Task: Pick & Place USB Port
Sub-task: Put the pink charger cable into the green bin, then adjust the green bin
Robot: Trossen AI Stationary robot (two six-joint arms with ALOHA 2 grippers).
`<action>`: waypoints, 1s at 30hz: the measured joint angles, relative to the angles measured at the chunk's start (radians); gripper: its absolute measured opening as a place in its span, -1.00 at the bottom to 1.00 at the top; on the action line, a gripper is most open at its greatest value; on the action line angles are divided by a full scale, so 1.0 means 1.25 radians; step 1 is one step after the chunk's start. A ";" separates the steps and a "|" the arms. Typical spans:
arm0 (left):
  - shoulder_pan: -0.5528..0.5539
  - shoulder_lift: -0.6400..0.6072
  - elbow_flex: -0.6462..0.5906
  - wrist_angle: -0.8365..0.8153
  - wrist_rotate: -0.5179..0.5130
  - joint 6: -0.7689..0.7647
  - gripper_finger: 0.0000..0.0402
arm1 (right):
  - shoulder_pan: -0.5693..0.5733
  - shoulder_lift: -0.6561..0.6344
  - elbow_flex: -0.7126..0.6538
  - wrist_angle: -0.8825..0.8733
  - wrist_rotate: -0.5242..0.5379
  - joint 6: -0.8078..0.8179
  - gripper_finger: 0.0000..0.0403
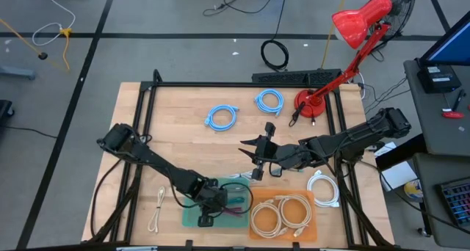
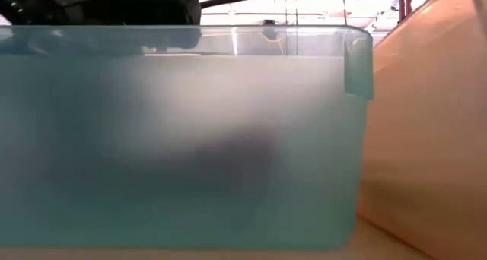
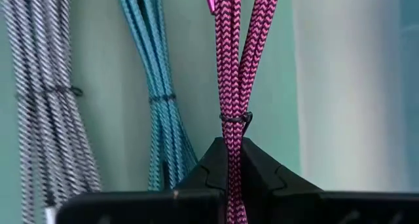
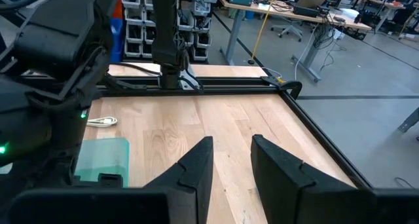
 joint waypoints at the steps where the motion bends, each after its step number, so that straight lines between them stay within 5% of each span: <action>1: 0.001 -0.001 0.001 0.001 -0.012 0.001 -0.93 | 0.000 0.000 0.000 0.000 0.000 0.000 -0.54; 11: 0.006 -0.011 0.001 0.042 -0.061 0.012 -0.51 | 0.000 0.000 0.000 0.000 0.000 0.000 -0.53; 17: 0.006 -0.011 0.001 0.038 -0.061 0.005 -0.43 | 0.000 0.000 0.000 0.000 0.000 0.000 -0.53; 22: -0.002 -0.011 0.001 0.083 -0.008 0.020 -0.58 | 0.000 0.000 0.000 0.000 0.000 0.000 -0.53; 27: -0.018 -0.011 0.001 0.180 0.094 0.060 -0.95 | 0.000 0.000 0.000 0.000 0.000 0.000 -0.53; 30: -0.016 -0.011 0.001 0.177 0.094 0.059 -0.98 | 0.000 0.000 0.000 0.000 0.000 0.000 -0.53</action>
